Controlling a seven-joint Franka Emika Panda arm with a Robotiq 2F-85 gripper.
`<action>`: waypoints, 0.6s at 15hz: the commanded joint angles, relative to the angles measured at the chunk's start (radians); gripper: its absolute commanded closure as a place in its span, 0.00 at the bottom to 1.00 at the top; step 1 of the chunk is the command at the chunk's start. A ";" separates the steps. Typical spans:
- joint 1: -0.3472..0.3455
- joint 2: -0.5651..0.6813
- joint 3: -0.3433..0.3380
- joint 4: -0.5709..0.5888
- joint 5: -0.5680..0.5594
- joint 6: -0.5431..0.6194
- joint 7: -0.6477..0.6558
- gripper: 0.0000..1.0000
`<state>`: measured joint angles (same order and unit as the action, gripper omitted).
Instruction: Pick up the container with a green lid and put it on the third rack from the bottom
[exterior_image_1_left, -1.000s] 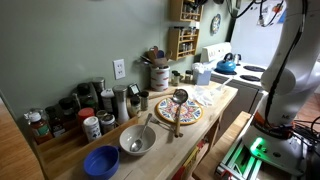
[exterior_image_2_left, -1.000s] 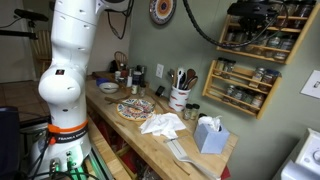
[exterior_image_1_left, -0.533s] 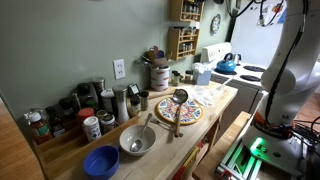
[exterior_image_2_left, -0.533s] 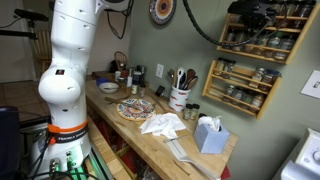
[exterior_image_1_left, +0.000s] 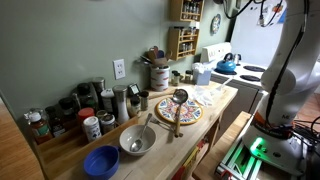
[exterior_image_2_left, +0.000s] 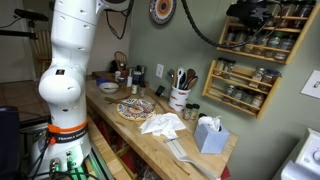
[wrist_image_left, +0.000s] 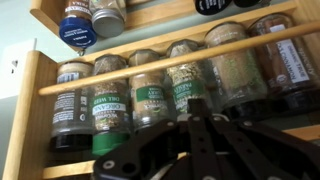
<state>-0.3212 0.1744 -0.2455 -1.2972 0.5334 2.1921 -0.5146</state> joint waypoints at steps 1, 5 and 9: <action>0.002 -0.031 0.007 -0.052 0.020 0.011 -0.006 1.00; -0.003 -0.045 0.003 -0.063 0.001 -0.025 -0.009 1.00; -0.015 -0.079 -0.007 -0.073 -0.007 -0.111 -0.028 1.00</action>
<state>-0.3261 0.1532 -0.2465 -1.3229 0.5280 2.1532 -0.5165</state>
